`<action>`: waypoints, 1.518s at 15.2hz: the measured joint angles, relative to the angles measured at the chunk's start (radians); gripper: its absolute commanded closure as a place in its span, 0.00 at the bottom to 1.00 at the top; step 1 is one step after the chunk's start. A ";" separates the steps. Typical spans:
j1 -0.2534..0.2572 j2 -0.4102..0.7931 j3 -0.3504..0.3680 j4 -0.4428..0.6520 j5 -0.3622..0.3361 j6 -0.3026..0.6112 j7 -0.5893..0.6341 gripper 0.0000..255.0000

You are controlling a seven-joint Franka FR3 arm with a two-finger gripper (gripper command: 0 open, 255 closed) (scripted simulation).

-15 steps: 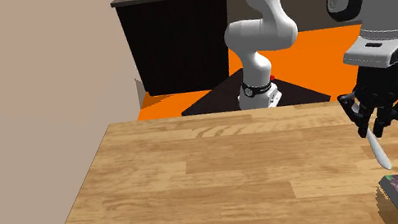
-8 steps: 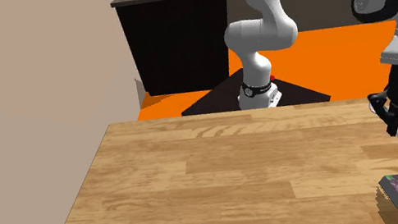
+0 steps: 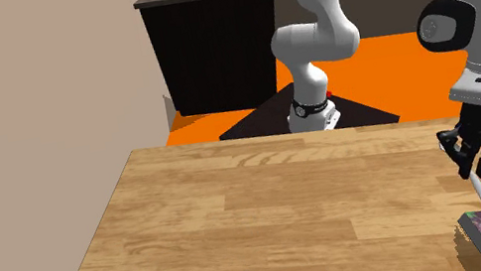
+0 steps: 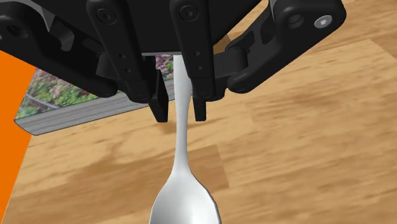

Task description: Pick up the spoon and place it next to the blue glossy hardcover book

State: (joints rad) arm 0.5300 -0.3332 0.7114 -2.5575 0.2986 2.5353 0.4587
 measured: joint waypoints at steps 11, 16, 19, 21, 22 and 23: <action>-0.029 0.073 0.042 -0.036 -0.037 0.111 0.031 1.00; -0.030 0.077 0.045 -0.037 -0.040 0.111 0.034 0.00; -0.029 0.077 0.044 -0.038 -0.039 0.111 0.033 0.00; -0.005 0.026 0.018 -0.032 -0.007 0.058 0.011 0.00; 0.014 -0.015 -0.005 -0.030 0.017 0.017 -0.009 0.00; 0.024 -0.043 -0.025 -0.026 0.029 -0.015 -0.024 0.00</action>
State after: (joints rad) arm 0.5539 -0.3766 0.6864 -2.5836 0.3275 2.5198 0.4342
